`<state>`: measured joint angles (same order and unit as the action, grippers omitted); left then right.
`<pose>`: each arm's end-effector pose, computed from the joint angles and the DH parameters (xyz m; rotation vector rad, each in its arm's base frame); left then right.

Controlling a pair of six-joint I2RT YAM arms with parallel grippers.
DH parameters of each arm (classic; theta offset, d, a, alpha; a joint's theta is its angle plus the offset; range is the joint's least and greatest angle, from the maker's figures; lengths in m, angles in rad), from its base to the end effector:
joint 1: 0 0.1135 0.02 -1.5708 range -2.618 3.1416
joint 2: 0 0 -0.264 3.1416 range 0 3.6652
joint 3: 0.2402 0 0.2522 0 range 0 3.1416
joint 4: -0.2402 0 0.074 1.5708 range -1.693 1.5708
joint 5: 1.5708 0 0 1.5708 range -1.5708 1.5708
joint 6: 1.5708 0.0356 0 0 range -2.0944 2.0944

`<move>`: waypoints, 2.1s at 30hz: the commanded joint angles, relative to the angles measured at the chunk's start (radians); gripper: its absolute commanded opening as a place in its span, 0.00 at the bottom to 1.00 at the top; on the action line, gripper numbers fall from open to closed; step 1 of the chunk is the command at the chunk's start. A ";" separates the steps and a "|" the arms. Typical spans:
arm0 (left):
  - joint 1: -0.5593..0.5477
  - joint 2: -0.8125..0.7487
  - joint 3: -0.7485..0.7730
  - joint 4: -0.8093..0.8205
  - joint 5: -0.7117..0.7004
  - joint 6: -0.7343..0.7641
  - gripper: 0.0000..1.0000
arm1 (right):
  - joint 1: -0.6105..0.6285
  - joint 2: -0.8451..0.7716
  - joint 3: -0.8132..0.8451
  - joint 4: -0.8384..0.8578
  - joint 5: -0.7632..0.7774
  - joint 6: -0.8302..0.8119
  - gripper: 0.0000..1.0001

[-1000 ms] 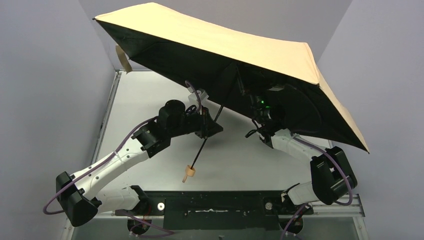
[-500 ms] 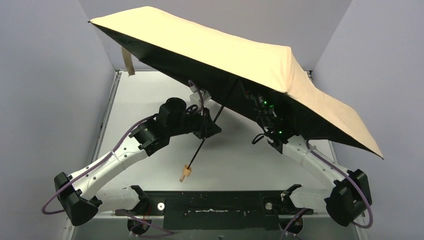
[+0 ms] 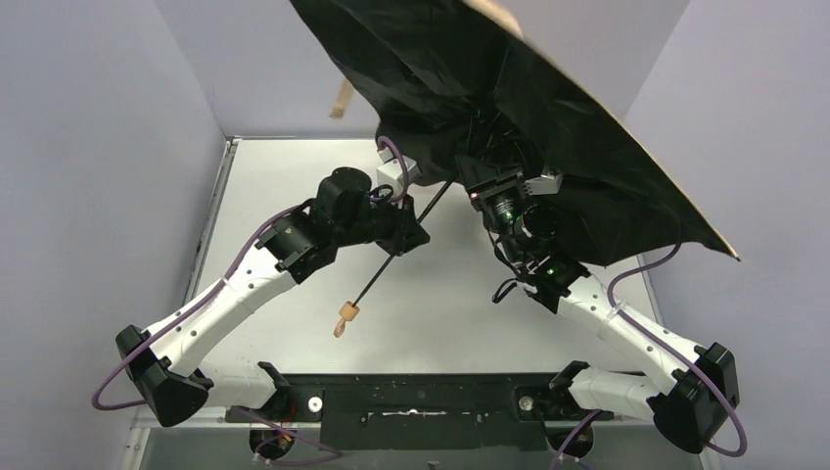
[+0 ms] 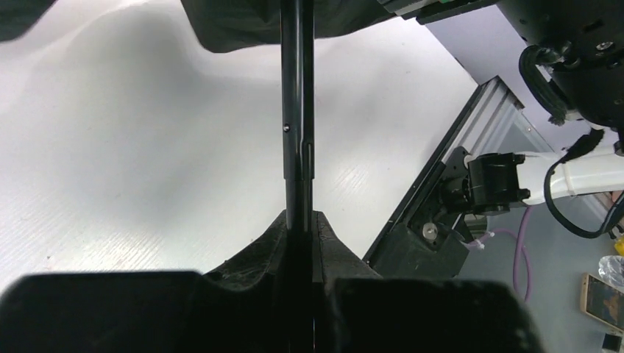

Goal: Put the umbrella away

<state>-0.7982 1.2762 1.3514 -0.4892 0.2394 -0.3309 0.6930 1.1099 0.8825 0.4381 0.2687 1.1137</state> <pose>0.1912 -0.2082 0.4007 0.6461 2.0030 -0.9461 0.2066 0.1593 0.3758 0.5507 1.3951 1.3129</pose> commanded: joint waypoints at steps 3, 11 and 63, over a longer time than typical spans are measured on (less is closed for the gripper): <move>0.028 0.015 0.087 0.315 -0.091 0.030 0.00 | 0.120 0.016 -0.018 -0.119 -0.200 -0.033 0.00; 0.022 -0.083 -0.063 0.239 -0.024 0.014 0.60 | 0.052 -0.055 -0.008 -0.171 -0.004 -0.032 0.00; -0.179 -0.332 -0.380 -0.046 -0.427 0.049 0.00 | -0.081 0.037 0.096 -0.410 -0.044 -0.006 0.00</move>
<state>-0.9825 0.9485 0.9485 -0.7425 -0.0372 -0.2943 0.5797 1.1538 0.9638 0.0578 0.3855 1.1202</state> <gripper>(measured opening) 0.282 0.248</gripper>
